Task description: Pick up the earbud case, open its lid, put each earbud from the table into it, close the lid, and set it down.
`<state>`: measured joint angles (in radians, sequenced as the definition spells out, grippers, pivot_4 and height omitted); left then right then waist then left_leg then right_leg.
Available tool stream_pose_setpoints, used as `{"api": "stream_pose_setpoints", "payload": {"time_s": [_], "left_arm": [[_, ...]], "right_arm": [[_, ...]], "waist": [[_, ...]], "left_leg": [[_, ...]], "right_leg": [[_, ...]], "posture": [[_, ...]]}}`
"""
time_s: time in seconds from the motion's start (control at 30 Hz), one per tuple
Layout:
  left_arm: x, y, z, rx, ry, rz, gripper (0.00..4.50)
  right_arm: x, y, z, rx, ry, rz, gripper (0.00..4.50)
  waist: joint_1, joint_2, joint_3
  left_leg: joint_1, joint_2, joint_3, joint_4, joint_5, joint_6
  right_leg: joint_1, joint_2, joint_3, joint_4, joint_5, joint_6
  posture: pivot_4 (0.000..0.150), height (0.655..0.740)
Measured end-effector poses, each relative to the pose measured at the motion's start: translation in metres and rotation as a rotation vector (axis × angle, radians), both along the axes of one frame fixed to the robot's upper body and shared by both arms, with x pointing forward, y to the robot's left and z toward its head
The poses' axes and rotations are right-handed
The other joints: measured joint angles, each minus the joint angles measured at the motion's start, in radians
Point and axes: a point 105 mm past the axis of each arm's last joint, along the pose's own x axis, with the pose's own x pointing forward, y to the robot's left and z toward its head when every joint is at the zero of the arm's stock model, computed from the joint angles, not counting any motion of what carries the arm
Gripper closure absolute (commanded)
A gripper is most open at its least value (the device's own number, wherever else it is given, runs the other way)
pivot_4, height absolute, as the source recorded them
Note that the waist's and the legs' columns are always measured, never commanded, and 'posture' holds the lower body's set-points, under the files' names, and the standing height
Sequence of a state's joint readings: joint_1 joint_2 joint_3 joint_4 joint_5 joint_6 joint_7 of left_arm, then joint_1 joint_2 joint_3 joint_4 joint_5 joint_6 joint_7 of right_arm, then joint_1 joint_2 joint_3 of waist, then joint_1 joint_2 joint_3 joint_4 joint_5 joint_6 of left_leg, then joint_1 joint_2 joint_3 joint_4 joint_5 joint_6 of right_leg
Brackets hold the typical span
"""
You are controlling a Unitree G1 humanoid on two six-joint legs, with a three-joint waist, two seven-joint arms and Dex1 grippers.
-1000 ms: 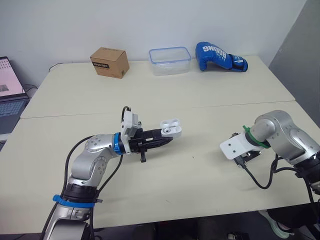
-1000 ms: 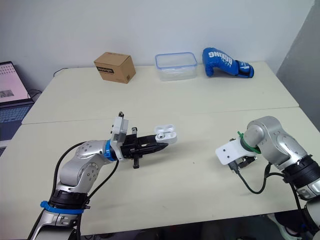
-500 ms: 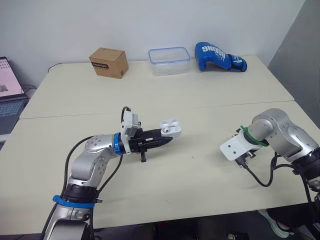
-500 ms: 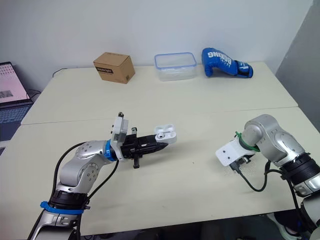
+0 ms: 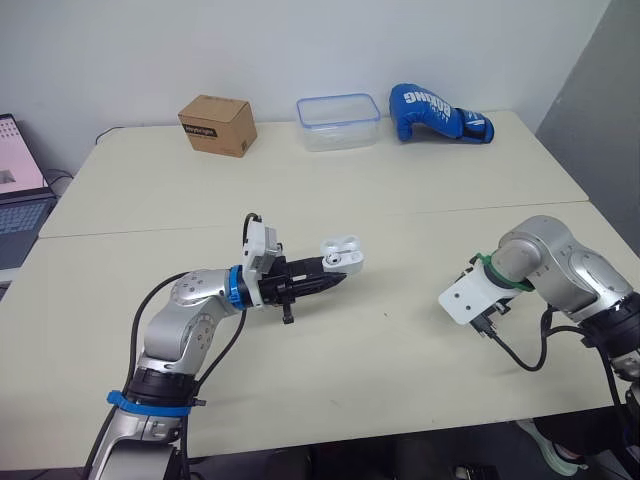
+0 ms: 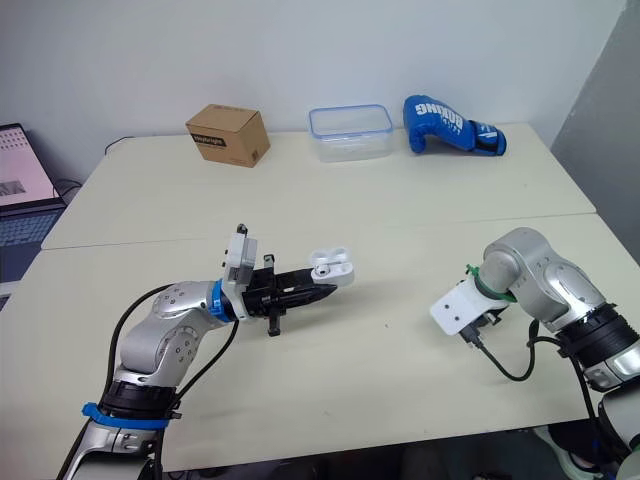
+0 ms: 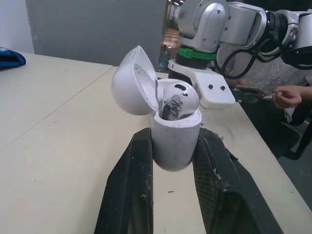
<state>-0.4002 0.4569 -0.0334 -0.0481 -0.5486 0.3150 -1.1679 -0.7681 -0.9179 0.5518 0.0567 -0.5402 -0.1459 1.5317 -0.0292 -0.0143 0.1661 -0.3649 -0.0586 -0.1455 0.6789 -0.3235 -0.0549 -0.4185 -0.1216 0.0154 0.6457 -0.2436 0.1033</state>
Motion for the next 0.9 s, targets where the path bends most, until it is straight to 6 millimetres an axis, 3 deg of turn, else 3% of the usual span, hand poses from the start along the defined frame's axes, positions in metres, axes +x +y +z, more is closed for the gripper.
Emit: {"api": "stream_pose_setpoints", "payload": {"time_s": [0.9], "left_arm": [[0.0, 0.0, -0.001, -0.001, 0.002, 0.002, 3.76]], "right_arm": [[-0.003, 0.012, 0.002, -0.026, -0.017, 0.055, 2.14]], "waist": [[0.0, 0.0, 0.0]], "left_leg": [[0.0, 0.0, 0.0, 0.0, 0.0, 0.0]], "right_leg": [[-0.001, 0.0, 0.0, 0.0, 0.0, 0.0]], "posture": [[0.15, 0.7307]]}}
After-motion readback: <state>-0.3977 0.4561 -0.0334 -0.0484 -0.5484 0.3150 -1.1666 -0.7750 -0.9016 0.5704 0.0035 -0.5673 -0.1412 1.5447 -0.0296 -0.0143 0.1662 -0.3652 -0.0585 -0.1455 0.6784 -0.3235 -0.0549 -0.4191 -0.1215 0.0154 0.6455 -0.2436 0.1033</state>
